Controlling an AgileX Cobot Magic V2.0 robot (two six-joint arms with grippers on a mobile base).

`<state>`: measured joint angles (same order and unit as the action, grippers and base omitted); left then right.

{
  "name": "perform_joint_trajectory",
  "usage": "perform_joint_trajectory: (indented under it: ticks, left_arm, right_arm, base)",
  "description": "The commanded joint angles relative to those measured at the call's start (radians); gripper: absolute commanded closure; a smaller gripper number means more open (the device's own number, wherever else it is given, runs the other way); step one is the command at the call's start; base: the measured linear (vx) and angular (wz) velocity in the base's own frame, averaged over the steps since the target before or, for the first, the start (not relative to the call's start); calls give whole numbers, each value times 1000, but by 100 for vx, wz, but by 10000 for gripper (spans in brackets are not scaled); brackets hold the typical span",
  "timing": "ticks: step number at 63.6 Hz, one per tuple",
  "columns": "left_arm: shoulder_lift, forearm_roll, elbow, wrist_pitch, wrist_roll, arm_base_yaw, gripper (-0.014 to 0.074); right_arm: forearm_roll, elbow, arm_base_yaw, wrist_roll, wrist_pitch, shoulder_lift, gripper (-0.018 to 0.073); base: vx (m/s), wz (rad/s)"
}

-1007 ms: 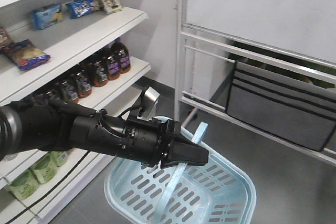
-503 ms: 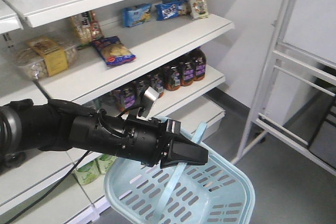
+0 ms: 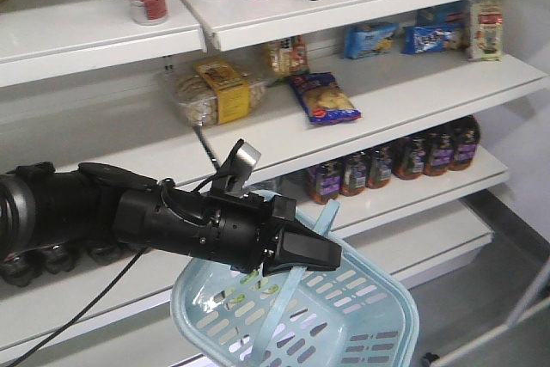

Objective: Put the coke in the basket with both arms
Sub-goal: 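Drive the base to the shelf with the red Coca-Cola bottle, then approach the Coca-Cola shelf, holding the basket low with the left gripper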

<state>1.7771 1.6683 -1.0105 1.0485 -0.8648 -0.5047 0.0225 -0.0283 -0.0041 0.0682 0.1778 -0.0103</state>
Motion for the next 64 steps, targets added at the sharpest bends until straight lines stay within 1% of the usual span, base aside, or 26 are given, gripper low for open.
perform_joint_trajectory:
  ticks: [1,31,64]
  left_arm:
    - [-50,114,-23,62,-6,-3,602]
    - [-50,114,-23,62,-6,-3,602]
    - [-50,114,-23,62,-6,-3,602]
  right_arm:
    - [4,-8,-4,9,-70,-13,569]
    - [4,-8,-4,9,-70,-13,569]
    - [4,-8,-4,9,-70,-13,569]
  base:
    - [12,57]
    - [9,49]
    - [6,29]
